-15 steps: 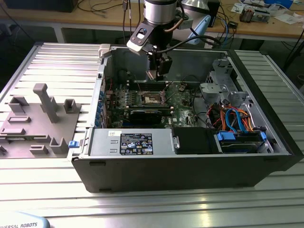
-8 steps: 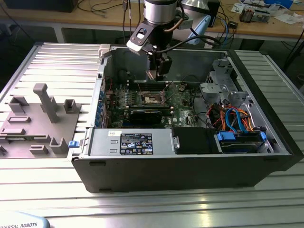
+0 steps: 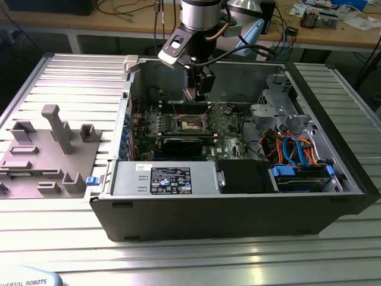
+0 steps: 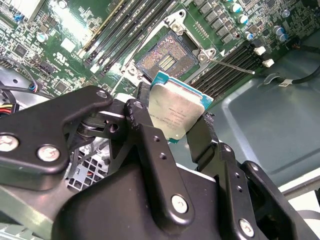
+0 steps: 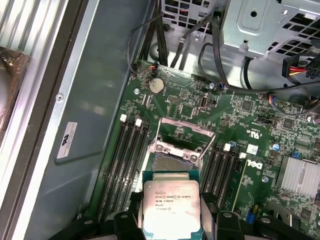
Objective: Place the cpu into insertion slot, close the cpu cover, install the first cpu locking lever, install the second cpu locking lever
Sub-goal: 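Place the cpu into insertion slot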
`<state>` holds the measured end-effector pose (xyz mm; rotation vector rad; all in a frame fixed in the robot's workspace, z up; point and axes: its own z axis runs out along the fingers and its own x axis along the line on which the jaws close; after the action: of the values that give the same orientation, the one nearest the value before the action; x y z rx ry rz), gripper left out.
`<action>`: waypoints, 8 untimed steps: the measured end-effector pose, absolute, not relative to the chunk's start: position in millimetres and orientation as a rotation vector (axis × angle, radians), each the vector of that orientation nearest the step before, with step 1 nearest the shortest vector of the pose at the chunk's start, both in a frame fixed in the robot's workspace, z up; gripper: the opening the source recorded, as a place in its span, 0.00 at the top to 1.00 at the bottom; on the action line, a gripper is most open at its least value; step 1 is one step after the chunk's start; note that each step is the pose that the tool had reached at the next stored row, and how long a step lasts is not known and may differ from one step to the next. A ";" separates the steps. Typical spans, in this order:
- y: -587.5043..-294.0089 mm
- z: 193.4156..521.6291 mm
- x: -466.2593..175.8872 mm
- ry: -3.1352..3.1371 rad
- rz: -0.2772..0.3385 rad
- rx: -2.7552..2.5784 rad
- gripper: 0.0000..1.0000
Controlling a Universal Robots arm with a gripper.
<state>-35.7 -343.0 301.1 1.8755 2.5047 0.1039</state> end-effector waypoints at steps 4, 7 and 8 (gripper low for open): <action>-343.0 301.0 -35.7 2.496 0.104 1.886 0.46; -343.0 300.8 -35.7 2.487 0.104 1.898 0.46; -343.0 300.8 -35.7 2.485 0.104 1.901 0.46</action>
<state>-35.7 -343.0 300.8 1.9008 2.4847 0.1036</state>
